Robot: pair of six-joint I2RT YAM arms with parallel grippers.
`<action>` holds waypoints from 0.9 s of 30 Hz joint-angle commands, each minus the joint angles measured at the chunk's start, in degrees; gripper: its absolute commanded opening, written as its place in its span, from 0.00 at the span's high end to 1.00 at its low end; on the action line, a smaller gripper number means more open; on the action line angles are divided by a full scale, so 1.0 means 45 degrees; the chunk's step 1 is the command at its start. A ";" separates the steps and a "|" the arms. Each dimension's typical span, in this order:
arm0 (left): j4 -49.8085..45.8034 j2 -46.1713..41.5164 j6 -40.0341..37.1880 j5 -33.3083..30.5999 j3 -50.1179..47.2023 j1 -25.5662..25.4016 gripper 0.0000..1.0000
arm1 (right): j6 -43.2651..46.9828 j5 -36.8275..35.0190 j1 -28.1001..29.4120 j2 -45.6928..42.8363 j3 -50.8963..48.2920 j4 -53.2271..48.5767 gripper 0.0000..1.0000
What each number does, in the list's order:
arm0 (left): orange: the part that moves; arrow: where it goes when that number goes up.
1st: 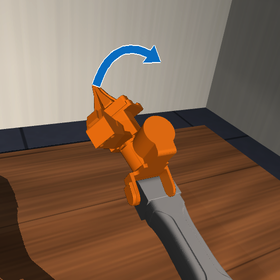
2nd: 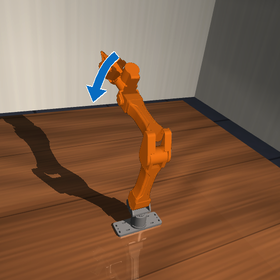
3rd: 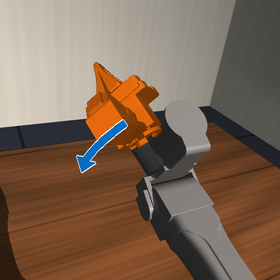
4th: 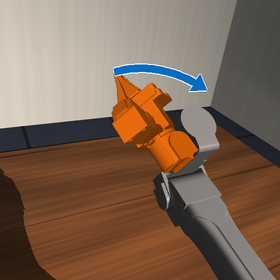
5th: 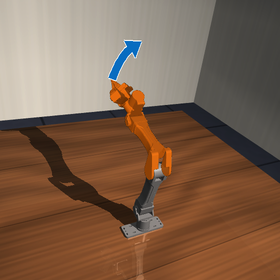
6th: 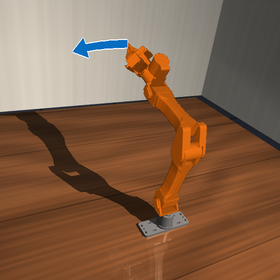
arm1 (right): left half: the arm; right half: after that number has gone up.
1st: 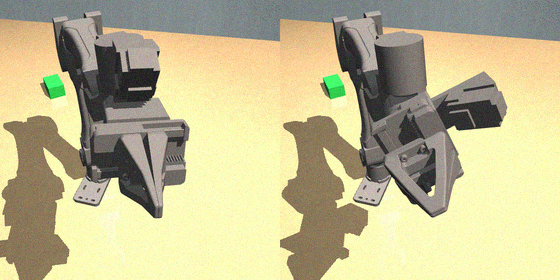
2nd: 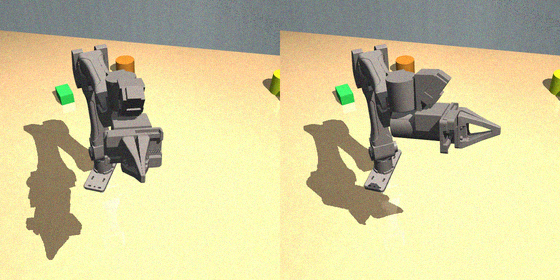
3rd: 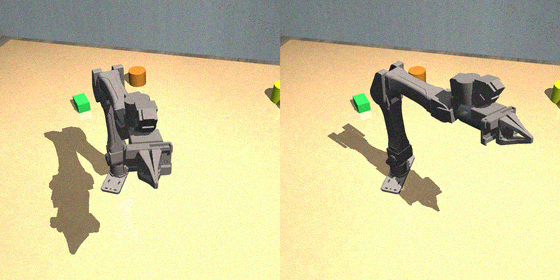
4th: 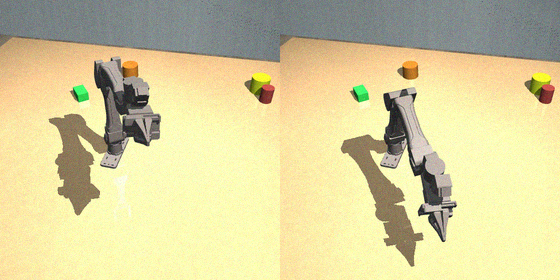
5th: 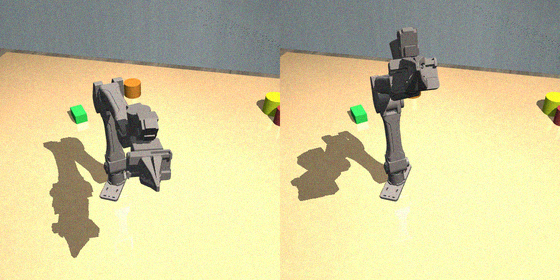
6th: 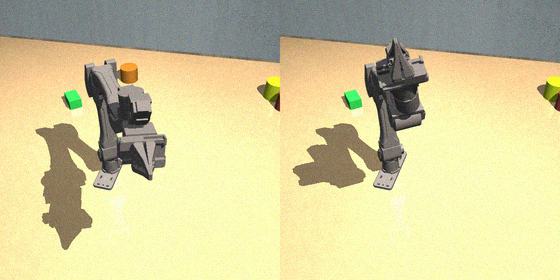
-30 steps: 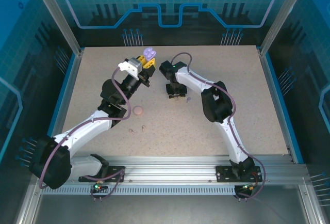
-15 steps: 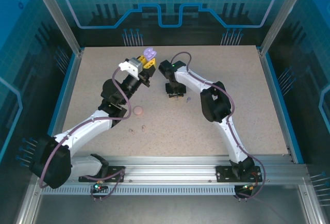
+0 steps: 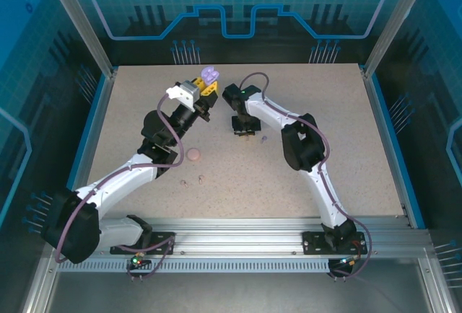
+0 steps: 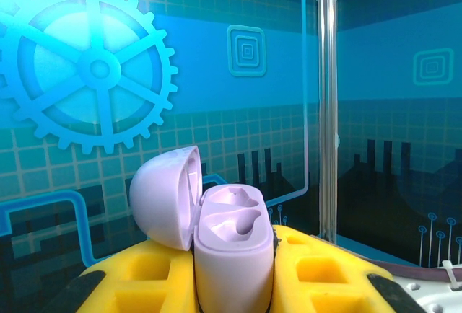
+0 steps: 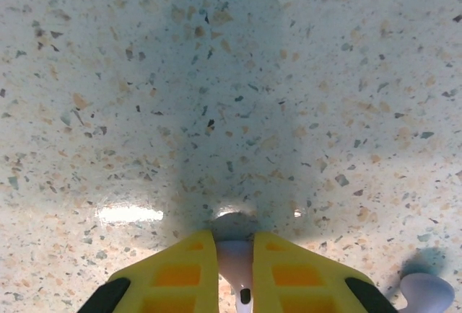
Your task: Insert the wireless bluetooth earbuds into the charging case
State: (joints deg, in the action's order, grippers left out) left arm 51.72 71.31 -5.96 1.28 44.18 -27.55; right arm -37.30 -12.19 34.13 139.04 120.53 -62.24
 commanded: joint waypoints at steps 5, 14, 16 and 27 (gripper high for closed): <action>0.0146 -0.0138 0.0113 0.0253 0.0395 -0.0064 1.00 | 0.0083 -0.0682 -0.0031 -0.2287 -0.1658 0.1095 0.90; -0.0320 -0.0396 0.0128 0.1191 0.0646 -0.0074 1.00 | 0.0677 -0.1052 0.0013 -0.6502 -0.3677 0.2951 0.90; -0.0326 -0.0436 0.0025 0.1307 0.0670 -0.0113 1.00 | 0.0868 -0.1195 0.0004 -0.7382 -0.3746 0.3165 0.90; -0.1024 -0.0715 -0.0635 0.2071 0.0999 -0.0536 1.00 | 0.3222 -0.1379 0.0089 -1.0886 -0.2497 0.4323 0.90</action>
State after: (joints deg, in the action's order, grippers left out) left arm 47.33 69.60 -6.66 8.58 46.33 -29.19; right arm -27.35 -17.82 34.11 93.23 107.35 -45.43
